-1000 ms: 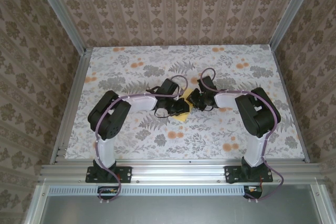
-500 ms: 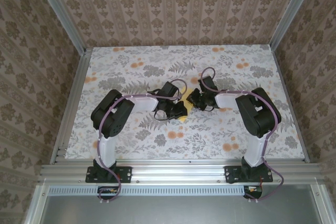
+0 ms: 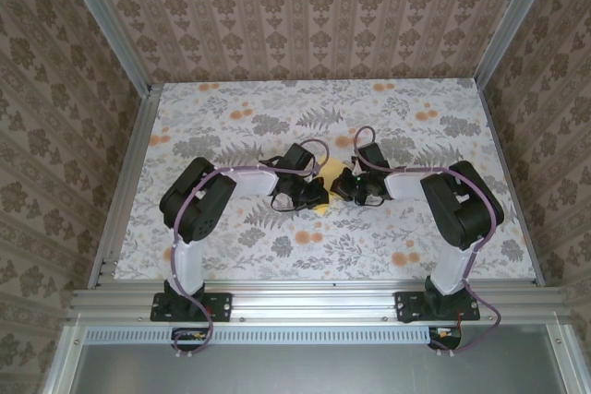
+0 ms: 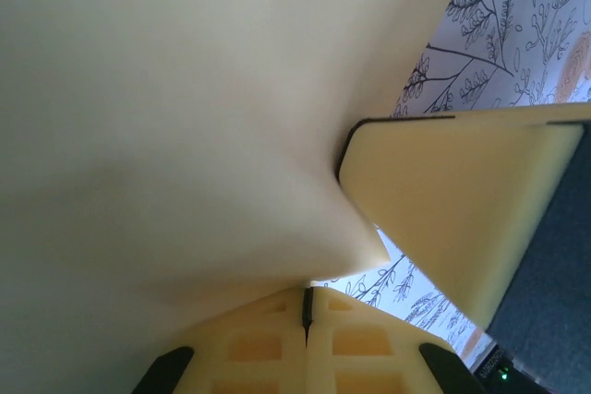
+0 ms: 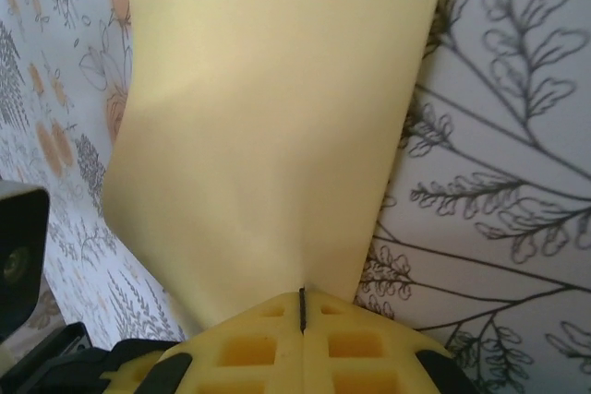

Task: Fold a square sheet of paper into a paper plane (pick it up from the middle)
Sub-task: First fold in half a square sheet of paper at the center of the table.

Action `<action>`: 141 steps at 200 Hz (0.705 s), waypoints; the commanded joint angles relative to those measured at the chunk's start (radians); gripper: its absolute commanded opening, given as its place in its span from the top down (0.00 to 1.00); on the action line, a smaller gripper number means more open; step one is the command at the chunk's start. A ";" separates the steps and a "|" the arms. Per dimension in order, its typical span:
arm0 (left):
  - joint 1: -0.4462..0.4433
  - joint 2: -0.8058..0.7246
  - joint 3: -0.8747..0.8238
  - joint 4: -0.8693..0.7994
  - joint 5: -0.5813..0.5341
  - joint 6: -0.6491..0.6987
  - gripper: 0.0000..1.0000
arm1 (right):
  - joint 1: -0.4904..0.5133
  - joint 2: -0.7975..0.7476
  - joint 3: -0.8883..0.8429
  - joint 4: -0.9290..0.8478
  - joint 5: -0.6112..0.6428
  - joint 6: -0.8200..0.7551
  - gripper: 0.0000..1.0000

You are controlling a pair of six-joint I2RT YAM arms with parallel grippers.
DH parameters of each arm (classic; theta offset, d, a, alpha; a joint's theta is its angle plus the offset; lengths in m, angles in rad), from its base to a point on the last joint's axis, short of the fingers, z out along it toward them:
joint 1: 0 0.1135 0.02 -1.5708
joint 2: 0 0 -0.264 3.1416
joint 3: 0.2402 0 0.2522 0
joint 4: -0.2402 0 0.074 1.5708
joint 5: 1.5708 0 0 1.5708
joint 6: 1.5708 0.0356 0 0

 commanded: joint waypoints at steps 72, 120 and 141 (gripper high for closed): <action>-0.012 0.023 -0.035 -0.219 -0.046 0.103 0.97 | -0.035 -0.049 0.083 -0.144 0.055 -0.130 0.89; -0.014 0.017 -0.037 -0.216 -0.048 0.108 0.96 | -0.030 -0.043 0.084 -0.104 -0.034 -0.131 0.93; -0.015 0.029 -0.021 -0.216 -0.048 0.102 0.97 | -0.013 -0.023 0.055 -0.083 -0.062 -0.109 0.98</action>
